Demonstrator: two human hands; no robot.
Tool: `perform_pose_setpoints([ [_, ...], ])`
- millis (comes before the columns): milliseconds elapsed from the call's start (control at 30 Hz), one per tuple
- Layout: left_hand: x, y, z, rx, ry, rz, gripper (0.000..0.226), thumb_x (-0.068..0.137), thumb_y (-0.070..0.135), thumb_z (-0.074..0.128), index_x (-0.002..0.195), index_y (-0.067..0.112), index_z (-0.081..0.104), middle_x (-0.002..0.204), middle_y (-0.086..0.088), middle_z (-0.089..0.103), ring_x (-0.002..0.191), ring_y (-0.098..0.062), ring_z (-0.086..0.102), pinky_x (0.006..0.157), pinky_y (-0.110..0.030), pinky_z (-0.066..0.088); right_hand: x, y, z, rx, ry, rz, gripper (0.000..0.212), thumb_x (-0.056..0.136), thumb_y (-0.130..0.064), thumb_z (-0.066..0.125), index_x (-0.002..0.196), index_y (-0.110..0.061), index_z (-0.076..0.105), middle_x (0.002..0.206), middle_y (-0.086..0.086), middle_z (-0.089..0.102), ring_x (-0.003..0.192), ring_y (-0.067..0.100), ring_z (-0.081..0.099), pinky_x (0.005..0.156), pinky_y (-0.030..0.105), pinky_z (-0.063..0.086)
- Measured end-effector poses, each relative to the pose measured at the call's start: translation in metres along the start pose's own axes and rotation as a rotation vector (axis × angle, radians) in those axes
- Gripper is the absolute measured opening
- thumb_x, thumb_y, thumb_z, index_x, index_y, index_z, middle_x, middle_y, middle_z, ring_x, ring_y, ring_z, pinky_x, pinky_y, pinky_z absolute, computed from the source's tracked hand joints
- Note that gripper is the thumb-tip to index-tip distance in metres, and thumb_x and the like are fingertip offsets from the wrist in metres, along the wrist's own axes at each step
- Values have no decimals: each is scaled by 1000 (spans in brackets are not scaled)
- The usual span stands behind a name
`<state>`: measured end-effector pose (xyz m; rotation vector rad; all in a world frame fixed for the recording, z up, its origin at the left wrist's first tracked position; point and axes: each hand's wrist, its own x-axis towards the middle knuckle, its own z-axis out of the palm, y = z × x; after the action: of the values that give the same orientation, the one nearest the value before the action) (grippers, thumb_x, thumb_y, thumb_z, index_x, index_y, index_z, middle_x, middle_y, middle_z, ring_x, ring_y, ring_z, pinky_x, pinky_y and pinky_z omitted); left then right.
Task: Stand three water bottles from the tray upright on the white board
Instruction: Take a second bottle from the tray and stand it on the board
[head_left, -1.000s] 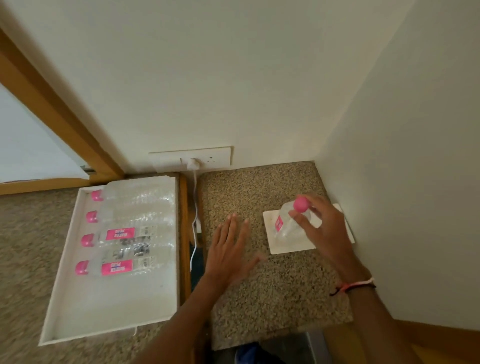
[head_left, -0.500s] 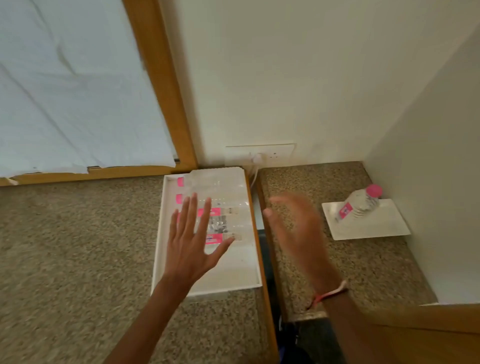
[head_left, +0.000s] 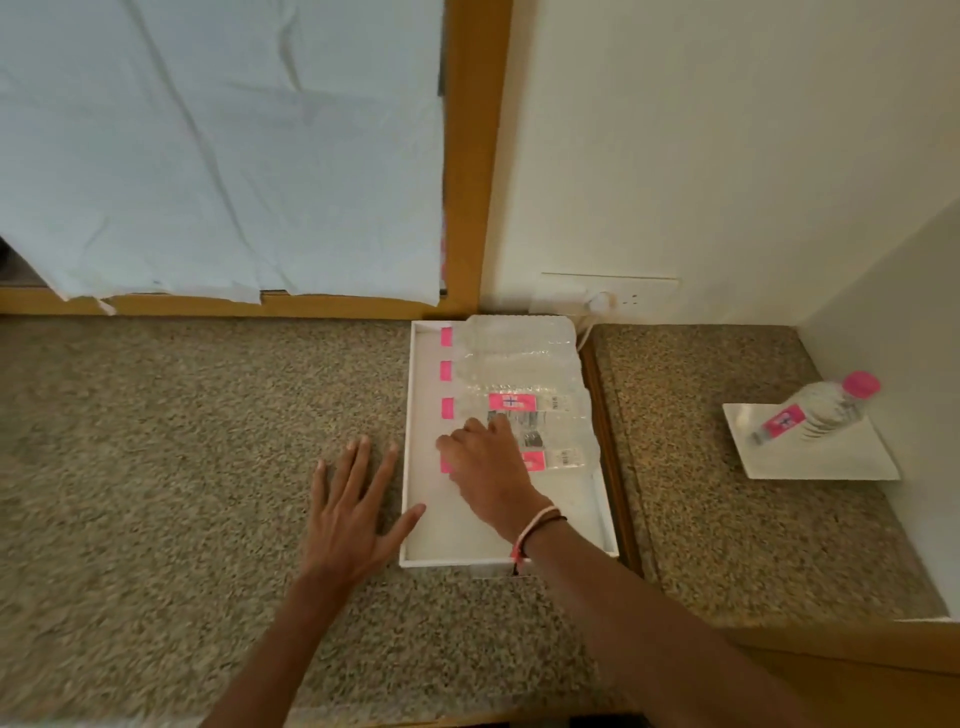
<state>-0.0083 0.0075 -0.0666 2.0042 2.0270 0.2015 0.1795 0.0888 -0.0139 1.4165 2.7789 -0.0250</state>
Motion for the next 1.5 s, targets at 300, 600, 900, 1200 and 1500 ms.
perform_pose_setpoints([
  [300, -1, -3, -2, -32, 1, 17, 81, 91, 76, 15, 150, 27, 40, 162, -15, 32, 152, -32, 26, 123, -63, 19, -55, 39, -75, 599, 545, 421, 42, 86, -37, 75, 123, -17, 69, 106, -2, 77, 94, 12, 68, 91, 33, 49],
  [600, 20, 20, -24, -83, 104, -5, 102, 81, 88, 10, 156, 20, 24, 165, -18, 20, 154, -36, 17, 123, -64, 17, -92, 93, -109, 1007, 670, 505, 43, 80, -19, 83, 121, -21, 71, 110, -17, 73, 103, -1, 70, 93, 28, 58],
  [900, 83, 194, -28, -78, 231, 262, 95, 86, 82, 26, 158, 23, 11, 169, -13, 4, 157, -28, 2, 125, -60, 15, -160, 210, -183, 983, 1072, 414, 44, 81, -11, 82, 123, -5, 69, 117, 5, 76, 112, 19, 72, 96, 38, 58],
  [1200, 117, 339, 50, -86, 66, 348, 99, 84, 84, 30, 159, 24, 5, 170, -10, 2, 157, -26, 0, 124, -60, 19, -233, 346, -193, 811, 1292, 385, 42, 89, -9, 77, 128, -8, 63, 120, 10, 70, 114, 28, 69, 99, 41, 56],
  [1500, 129, 377, 123, -47, -82, 313, 100, 85, 83, 34, 158, 17, 16, 168, -15, 12, 156, -32, 8, 123, -59, 23, -250, 421, -100, 901, 875, 551, 44, 87, -23, 75, 128, -33, 66, 123, -18, 72, 117, 7, 68, 104, 34, 53],
])
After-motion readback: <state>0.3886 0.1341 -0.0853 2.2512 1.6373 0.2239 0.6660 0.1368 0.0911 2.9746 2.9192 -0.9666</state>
